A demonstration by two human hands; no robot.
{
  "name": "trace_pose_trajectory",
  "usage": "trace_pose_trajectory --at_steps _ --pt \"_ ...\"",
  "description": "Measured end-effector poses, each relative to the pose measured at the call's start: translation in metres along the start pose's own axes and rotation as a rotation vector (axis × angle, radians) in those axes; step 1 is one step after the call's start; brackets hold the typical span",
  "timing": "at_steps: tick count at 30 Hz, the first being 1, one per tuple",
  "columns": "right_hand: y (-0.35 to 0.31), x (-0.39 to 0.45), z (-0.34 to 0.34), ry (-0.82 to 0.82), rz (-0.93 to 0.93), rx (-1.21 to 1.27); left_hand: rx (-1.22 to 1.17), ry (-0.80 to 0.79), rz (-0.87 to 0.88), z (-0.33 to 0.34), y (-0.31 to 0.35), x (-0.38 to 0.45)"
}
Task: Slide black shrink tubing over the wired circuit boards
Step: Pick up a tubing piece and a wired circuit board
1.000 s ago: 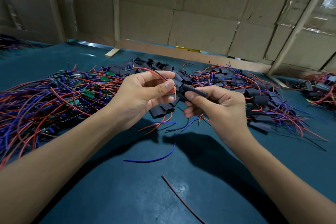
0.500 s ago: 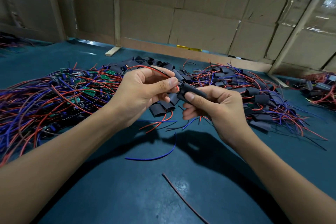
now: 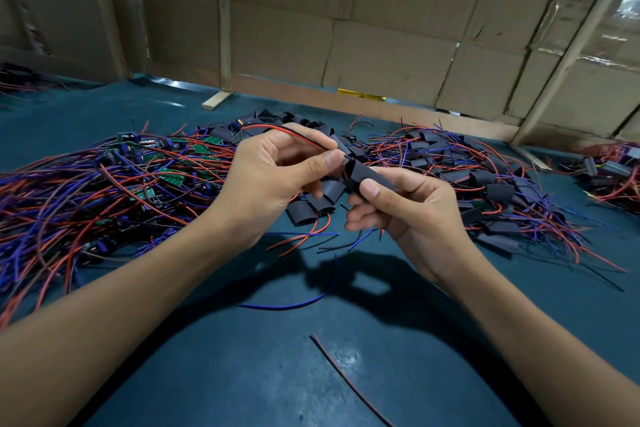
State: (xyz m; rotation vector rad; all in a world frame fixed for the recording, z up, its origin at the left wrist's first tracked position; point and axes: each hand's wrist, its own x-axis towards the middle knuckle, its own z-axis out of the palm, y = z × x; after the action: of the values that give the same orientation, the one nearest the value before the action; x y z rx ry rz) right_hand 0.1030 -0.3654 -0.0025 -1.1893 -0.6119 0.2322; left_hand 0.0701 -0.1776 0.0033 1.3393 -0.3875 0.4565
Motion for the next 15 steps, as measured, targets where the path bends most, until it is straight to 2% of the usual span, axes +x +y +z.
trace_pose_trajectory --at_steps 3,6,11,15 --pt "0.001 0.000 0.001 0.028 -0.003 0.005 0.086 -0.033 0.036 0.000 -0.005 -0.002" --pt "0.002 0.001 0.001 0.076 0.006 -0.027 0.105 -0.047 -0.035 0.000 -0.010 -0.003" --pt "-0.005 0.005 -0.007 0.156 0.012 -0.049 -0.186 -0.060 -0.358 0.006 -0.006 -0.002" --pt "-0.017 0.007 -0.020 0.174 -0.020 -0.071 -0.156 -0.049 -0.607 0.004 0.001 0.002"
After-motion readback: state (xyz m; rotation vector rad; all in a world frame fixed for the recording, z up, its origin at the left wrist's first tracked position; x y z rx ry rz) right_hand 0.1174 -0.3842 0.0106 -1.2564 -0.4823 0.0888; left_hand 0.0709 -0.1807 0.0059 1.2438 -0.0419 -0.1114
